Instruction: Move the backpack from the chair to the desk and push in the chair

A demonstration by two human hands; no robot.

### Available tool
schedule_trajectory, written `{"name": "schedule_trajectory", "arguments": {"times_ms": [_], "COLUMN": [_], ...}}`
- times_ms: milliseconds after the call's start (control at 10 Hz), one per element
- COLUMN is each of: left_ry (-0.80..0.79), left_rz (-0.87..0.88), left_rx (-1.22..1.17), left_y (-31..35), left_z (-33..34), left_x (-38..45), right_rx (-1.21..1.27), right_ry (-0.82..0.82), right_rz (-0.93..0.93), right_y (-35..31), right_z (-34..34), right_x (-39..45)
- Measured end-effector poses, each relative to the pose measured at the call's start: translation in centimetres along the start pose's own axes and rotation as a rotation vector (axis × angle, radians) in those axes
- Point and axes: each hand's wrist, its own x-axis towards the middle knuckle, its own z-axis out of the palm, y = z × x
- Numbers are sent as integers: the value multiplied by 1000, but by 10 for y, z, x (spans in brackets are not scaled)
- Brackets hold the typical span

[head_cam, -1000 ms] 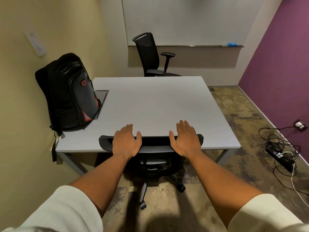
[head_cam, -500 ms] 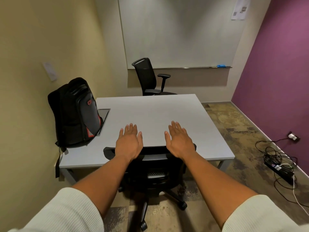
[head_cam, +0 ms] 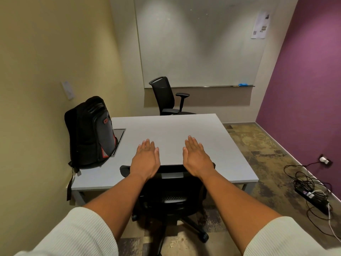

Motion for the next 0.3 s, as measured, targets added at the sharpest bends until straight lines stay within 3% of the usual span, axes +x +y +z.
{"name": "schedule_trajectory", "arguments": {"times_ms": [300], "left_ry": [51], "left_rz": [29], "left_rx": [-13], "left_y": [2], "left_z": [-12], "left_x": [2], "right_rx": [0], "right_ry": [50], "right_rz": [-20], "right_y": [-5], "right_z": [-10], "right_x": [-5]}}
